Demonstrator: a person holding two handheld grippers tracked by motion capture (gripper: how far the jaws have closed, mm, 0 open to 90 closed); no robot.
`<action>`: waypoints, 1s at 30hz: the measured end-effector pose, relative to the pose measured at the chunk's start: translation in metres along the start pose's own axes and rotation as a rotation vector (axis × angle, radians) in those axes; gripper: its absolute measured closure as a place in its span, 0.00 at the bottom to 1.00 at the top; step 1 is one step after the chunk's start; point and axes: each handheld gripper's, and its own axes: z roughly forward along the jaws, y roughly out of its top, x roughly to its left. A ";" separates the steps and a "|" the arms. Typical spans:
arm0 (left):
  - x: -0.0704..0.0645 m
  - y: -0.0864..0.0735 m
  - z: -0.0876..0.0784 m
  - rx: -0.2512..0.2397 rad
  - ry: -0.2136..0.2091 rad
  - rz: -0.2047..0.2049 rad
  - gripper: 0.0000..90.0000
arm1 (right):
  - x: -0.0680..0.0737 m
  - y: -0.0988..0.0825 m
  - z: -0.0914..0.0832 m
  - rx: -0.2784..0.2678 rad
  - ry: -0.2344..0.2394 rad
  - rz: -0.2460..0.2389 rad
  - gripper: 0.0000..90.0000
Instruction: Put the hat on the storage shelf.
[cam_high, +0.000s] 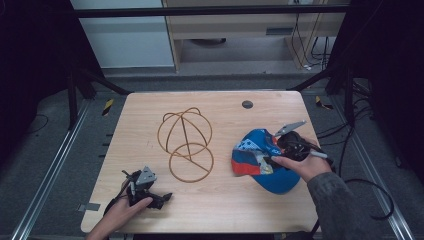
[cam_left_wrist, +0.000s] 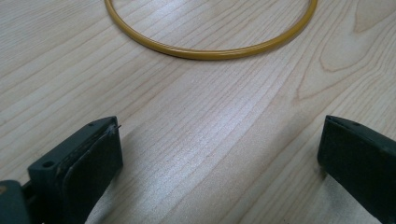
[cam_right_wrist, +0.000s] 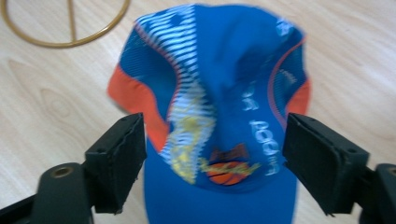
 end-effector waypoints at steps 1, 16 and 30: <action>0.000 0.000 0.000 0.000 0.000 0.000 0.00 | -0.003 0.004 -0.001 0.009 0.000 0.002 0.28; 0.000 0.000 0.000 -0.006 0.002 -0.003 0.00 | -0.024 0.042 0.008 0.104 0.046 -0.019 0.43; 0.000 0.000 0.000 -0.006 0.001 -0.002 0.00 | -0.024 0.033 0.028 0.136 0.078 0.007 0.46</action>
